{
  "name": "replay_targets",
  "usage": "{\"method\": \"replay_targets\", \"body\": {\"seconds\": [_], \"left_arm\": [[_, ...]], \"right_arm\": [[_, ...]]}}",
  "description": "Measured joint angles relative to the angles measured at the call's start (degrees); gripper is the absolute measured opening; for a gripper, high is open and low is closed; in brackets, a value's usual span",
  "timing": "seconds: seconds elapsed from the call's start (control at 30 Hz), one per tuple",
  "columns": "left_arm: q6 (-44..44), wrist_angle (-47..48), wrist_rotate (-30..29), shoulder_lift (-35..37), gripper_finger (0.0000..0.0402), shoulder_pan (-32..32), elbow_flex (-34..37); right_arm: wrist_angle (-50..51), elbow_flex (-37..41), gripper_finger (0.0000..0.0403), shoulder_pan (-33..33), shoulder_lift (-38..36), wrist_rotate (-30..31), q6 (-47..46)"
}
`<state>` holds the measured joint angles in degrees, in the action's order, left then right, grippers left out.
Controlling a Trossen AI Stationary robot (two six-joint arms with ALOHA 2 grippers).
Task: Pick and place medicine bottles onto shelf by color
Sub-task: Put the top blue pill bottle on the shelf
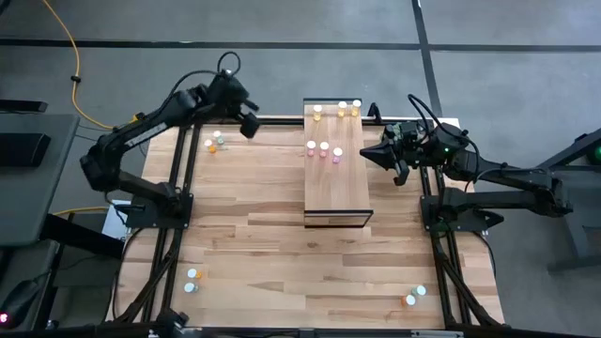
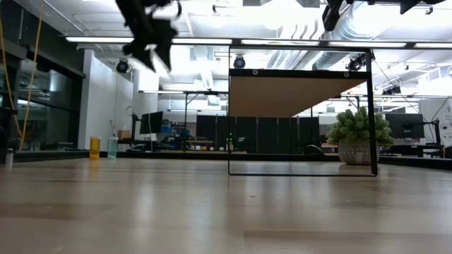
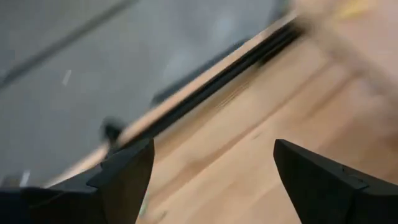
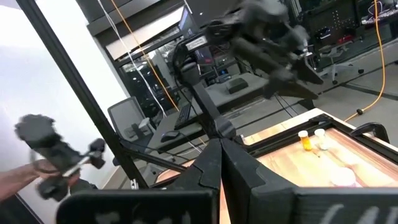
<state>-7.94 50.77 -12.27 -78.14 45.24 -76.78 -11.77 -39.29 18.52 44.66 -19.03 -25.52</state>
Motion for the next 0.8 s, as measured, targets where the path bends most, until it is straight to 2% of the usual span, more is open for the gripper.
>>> {"method": "replay_targets", "body": {"seconds": [0.17, 0.53, 0.67, 0.8], "left_arm": [[-2.9, 5.7, 0.5, -5.4, 0.0323, 5.8, -0.3], [-3.5, 17.6, -1.7, -14.0, 0.0323, 9.9, 0.3], [-3.9, 19.0, -0.5, -15.4, 0.0323, 11.6, 3.0], [-4.1, 18.4, -1.8, -15.7, 0.0323, 13.2, 6.8]], "right_arm": [[0.0, 0.0, 0.0, 0.0, 0.0, 0.0, 0.0], [1.8, 0.0, 0.0, 0.0, 0.0, 0.0, 0.3], [2.7, 0.0, 0.0, 0.0, 0.0, 0.0, 0.5], [2.9, 0.0, 0.0, 0.0, 0.0, 0.0, 0.5]]}}
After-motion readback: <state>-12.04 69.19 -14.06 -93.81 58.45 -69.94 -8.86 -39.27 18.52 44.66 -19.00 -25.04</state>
